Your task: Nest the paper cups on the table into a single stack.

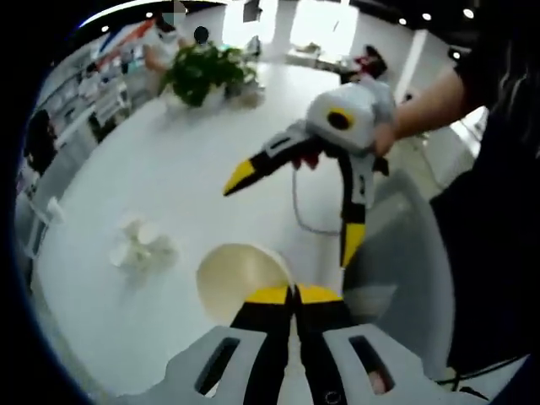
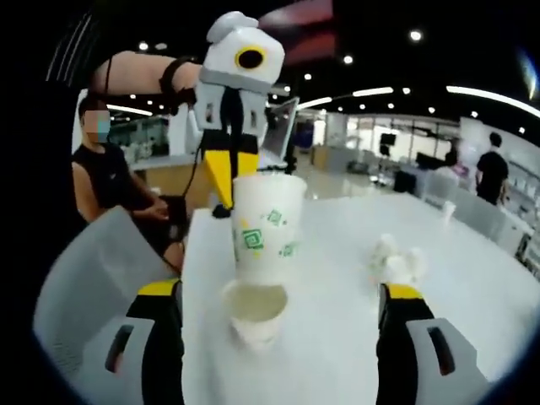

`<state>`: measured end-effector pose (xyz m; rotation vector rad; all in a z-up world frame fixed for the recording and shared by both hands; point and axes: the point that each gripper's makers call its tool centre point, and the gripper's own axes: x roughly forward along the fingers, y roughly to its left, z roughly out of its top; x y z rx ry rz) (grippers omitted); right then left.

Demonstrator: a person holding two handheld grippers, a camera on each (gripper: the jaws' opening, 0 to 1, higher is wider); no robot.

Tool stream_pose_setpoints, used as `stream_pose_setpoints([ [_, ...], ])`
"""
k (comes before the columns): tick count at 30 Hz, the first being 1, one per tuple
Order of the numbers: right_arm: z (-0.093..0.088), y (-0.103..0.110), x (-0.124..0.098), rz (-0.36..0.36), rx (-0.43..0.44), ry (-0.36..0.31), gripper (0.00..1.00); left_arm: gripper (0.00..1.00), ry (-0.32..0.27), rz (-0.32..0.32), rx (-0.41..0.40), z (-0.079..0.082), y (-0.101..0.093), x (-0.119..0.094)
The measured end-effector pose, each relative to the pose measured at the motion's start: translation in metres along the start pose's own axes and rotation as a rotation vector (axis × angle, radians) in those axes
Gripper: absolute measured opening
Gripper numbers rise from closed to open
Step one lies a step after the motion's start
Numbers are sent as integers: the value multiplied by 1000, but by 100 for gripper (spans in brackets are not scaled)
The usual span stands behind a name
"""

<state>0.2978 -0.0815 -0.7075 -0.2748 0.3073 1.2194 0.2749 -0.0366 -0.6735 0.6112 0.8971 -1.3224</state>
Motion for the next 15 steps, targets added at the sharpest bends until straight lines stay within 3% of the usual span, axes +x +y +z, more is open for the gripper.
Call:
stream_pose_setpoints([
  [9,-3,4,-2,-8,29,-14,92,0,119,-7,40,-17,-6,22],
  [15,-9,12,-3,-3,42,-11,91,0,136,-18,56,-17,-10,35],
])
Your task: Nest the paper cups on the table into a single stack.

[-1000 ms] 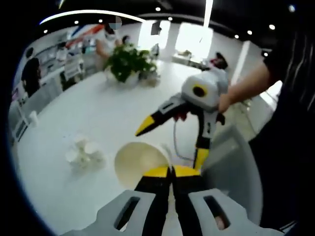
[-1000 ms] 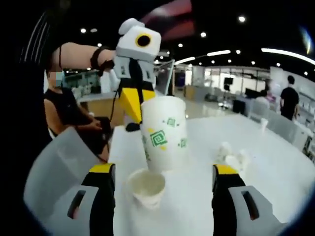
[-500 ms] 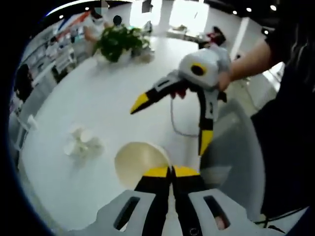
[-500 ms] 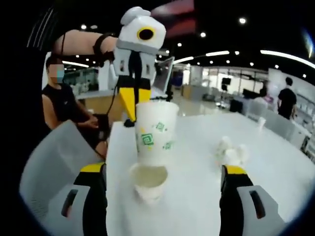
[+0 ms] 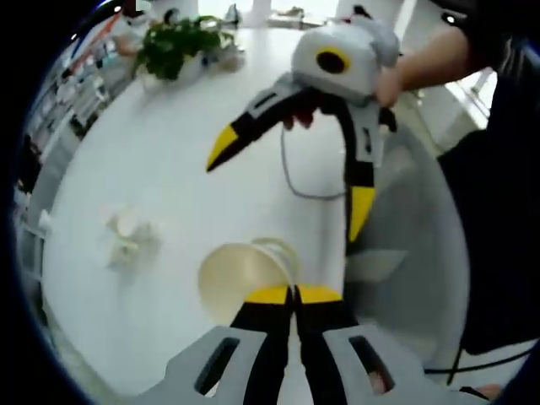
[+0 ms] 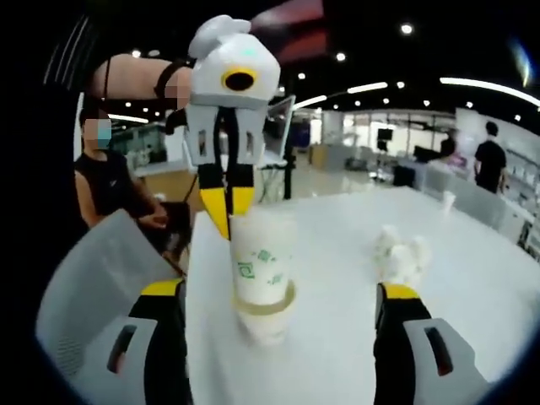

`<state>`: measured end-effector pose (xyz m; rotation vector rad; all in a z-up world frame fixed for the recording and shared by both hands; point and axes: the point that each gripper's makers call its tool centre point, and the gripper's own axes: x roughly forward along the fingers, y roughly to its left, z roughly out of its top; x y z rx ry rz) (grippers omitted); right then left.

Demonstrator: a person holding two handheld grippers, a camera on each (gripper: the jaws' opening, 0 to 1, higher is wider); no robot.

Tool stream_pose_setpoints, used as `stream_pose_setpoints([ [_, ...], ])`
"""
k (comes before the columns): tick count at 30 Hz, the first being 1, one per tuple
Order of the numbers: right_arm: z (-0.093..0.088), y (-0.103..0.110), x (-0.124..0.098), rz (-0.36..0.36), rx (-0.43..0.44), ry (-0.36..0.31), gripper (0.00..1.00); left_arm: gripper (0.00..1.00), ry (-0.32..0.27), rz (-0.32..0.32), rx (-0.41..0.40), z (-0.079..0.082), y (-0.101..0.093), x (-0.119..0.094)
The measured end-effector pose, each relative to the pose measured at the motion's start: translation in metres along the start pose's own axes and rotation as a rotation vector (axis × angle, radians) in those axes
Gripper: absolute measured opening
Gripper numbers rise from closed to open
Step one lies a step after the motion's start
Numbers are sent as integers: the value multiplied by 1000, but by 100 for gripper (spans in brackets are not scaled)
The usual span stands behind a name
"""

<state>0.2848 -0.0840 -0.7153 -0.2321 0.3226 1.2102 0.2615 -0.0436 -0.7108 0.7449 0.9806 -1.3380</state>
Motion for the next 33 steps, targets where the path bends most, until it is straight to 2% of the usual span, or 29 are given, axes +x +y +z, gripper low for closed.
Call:
stream_pose_setpoints([
  [5,-4,5,0,4,12,1,90,0,41,0,31,-4,1,9],
  [17,-8,7,-1,5,46,-7,88,0,108,-1,-2,-14,6,29],
  [29,-10,9,-1,16,65,-16,85,1,132,-41,-17,-20,2,37],
  [33,-10,8,0,17,73,-20,84,2,136,-45,-56,-22,2,38],
])
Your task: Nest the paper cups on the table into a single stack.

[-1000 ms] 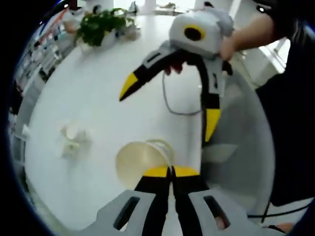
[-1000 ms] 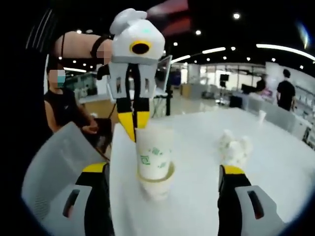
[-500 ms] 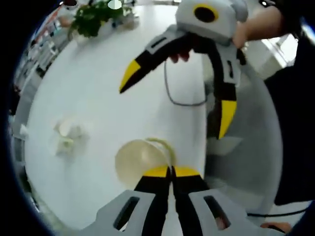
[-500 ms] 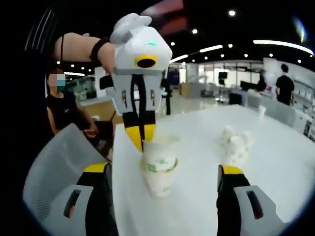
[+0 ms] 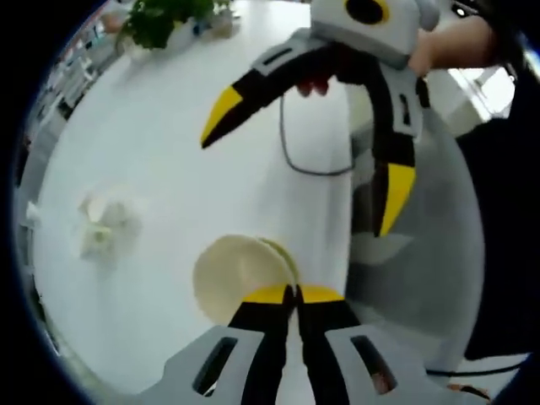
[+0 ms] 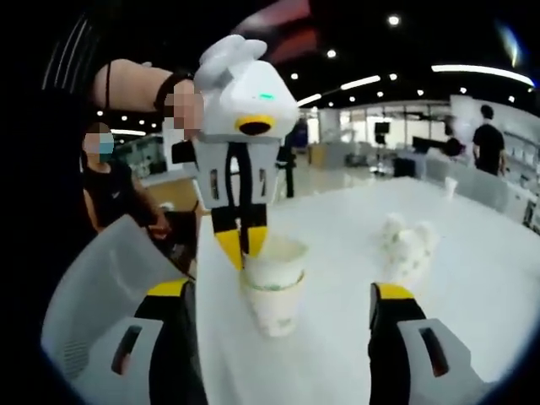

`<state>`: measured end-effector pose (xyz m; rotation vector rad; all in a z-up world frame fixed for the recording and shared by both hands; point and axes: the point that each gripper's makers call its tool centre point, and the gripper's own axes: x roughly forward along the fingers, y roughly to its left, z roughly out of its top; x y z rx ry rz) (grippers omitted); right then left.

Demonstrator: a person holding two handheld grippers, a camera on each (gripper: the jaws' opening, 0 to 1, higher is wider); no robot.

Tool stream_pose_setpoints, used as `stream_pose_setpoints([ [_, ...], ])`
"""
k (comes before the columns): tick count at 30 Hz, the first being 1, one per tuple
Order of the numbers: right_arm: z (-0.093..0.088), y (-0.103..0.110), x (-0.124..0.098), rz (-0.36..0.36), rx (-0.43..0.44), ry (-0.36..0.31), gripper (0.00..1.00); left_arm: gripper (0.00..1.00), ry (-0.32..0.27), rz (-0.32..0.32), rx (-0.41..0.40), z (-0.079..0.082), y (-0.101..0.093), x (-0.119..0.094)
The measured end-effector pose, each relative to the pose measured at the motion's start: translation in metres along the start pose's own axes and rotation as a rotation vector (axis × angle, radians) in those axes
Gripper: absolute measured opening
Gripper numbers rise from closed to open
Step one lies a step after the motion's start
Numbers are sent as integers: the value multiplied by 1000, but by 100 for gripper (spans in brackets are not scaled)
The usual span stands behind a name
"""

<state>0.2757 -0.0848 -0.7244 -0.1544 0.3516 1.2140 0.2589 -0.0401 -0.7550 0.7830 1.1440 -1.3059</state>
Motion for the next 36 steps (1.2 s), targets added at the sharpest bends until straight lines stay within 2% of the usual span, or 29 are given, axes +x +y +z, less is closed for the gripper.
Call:
stream_pose_setpoints([
  [4,1,2,0,6,3,-4,82,3,-26,-17,9,3,-4,0],
  [11,-2,2,0,7,10,2,82,10,-26,-22,0,1,-5,0],
  [16,-2,0,0,3,14,2,81,15,-46,-25,-7,3,-4,-3],
  [19,-2,1,1,4,18,1,81,24,-67,-27,-15,6,-5,-3],
  [22,-1,1,1,5,16,0,81,39,-133,-29,2,16,-6,-4],
  [23,-1,1,1,5,17,0,81,48,-152,-31,-11,18,-6,-5],
  [25,-2,0,1,5,16,4,81,69,-207,15,-33,26,3,-6],
  [26,-1,0,1,5,16,3,81,84,-239,37,-20,30,7,-7],
  [27,-1,-1,1,4,17,3,81,90,-261,46,2,33,8,-8],
  [28,0,-1,1,3,17,2,81,92,-271,61,26,33,10,-10],
  [34,2,-1,3,3,16,2,81,90,-245,50,-11,24,9,-11],
  [36,3,-1,3,-1,15,-2,81,94,-273,58,5,26,10,-13],
])
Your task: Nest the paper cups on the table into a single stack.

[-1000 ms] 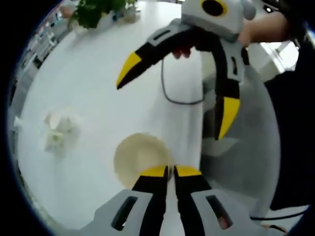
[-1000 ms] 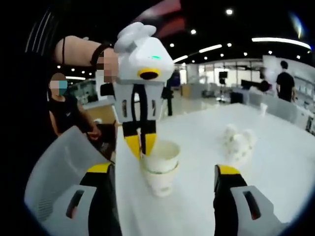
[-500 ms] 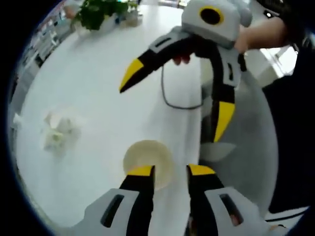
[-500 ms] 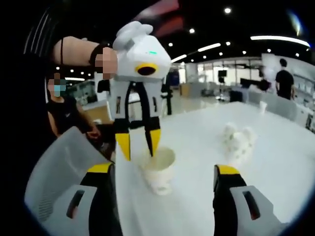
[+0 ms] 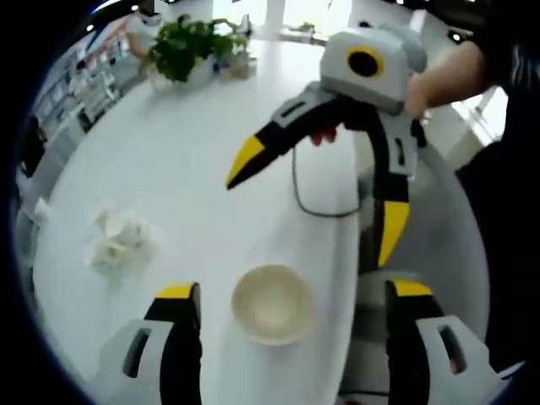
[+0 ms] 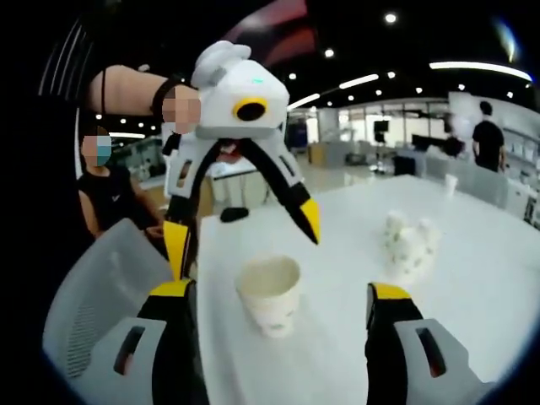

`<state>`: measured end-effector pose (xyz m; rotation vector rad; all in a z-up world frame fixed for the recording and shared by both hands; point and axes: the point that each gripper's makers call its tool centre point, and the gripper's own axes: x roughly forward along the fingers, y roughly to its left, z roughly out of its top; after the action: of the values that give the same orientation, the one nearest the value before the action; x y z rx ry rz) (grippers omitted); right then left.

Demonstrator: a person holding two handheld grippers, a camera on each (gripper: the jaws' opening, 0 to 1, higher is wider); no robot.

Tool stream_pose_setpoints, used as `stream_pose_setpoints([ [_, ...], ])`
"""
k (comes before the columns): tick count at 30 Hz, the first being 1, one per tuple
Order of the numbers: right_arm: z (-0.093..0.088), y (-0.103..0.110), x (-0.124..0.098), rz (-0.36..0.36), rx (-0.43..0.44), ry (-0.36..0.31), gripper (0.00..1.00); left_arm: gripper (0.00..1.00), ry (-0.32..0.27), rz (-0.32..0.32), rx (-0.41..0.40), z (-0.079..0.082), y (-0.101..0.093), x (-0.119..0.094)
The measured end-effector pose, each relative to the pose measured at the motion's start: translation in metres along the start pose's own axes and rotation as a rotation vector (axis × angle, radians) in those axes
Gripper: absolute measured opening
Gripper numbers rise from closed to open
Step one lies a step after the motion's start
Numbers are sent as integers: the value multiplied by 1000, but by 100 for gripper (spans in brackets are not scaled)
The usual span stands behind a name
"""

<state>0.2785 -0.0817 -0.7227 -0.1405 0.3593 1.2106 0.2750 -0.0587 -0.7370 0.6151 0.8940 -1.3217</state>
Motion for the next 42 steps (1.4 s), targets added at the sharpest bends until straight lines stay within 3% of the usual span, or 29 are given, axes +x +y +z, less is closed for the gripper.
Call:
stream_pose_setpoints([
  [2,1,-1,0,-4,2,-2,82,100,-3,14,-7,0,2,0],
  [9,2,-11,-3,-29,11,-6,83,100,-33,22,-5,-2,3,-5],
  [17,6,-22,-5,-52,14,2,82,100,-52,46,-77,-10,8,-9],
  [22,8,-30,-5,-69,19,7,82,100,-93,74,-118,-9,15,-10],
  [24,9,-33,-6,-79,15,14,82,100,-151,78,-152,-1,19,-12],
  [30,9,-42,-15,-117,10,33,82,99,-338,170,-262,23,59,-31],
  [32,9,-46,-20,-131,17,35,82,99,-354,194,-282,26,72,-34],
  [34,10,-51,-26,-157,19,30,82,99,-393,230,-236,35,85,-37],
  [42,3,-58,-37,-194,43,27,81,97,-407,269,-232,43,112,-20],
])
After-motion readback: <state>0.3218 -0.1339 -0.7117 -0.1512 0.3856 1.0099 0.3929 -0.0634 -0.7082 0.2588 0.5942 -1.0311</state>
